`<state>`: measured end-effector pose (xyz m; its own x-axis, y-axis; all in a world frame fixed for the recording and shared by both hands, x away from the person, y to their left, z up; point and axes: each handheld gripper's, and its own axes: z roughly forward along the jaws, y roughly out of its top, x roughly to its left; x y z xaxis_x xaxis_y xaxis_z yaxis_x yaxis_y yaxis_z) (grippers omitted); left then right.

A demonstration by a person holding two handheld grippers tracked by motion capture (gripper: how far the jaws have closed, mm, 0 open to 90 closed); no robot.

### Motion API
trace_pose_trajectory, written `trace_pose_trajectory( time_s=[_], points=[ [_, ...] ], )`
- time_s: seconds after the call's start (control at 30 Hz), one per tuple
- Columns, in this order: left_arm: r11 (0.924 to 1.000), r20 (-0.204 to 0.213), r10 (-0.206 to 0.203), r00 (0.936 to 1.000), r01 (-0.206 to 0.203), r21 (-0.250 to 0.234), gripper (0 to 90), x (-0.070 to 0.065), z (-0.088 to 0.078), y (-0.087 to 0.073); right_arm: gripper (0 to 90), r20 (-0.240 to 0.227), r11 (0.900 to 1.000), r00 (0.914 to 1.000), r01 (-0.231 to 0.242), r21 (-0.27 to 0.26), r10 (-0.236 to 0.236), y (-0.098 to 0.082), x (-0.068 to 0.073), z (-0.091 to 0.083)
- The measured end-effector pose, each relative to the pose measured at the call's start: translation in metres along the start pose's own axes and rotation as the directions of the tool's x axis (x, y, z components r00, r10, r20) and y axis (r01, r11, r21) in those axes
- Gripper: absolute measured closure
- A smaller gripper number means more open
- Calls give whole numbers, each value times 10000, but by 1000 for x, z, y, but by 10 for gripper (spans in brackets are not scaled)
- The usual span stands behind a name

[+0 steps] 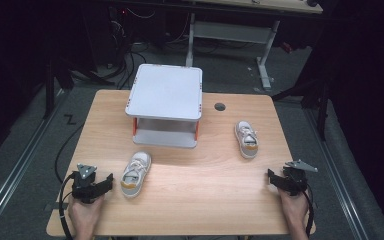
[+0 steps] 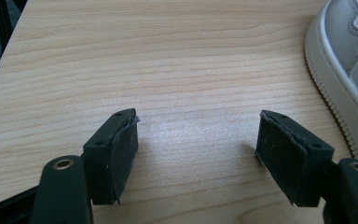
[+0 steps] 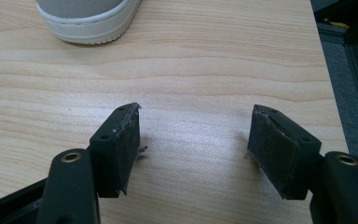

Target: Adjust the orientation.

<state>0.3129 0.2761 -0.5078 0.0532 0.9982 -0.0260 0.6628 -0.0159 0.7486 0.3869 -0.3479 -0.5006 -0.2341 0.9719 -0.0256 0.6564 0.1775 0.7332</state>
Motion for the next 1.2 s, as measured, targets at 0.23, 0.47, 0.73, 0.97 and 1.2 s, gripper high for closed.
trace_pose_trajectory(
  time_s=[0.23, 0.47, 0.73, 0.97, 1.2],
  points=[
    [9999, -133, 152, 9998, -151, 52, 296, -2, 0, 0, 338, -1, 10000, 10000, -43, 18, 43, 0, 0, 0],
    [9999, -120, 123, 9999, -123, -27, 345, -2, 0, 0, 334, -6, 10000, 10000, -40, 18, 40, 0, 1, 0],
    [9998, -89, 187, 9998, -188, -99, 421, -1, -1, -1, 332, -13, 10000, 10000, -38, 18, 38, 0, 1, 0],
    [9999, -291, 103, 9995, -106, -126, 493, -2, -3, -1, 329, -19, 10000, 10000, -50, 27, 50, 0, 1, 0],
    [9998, -71, 188, 9998, -188, -36, 525, -6, -8, 1, 326, -27, 10000, 10000, -54, 31, 54, 0, 1, 0]
  ],
)
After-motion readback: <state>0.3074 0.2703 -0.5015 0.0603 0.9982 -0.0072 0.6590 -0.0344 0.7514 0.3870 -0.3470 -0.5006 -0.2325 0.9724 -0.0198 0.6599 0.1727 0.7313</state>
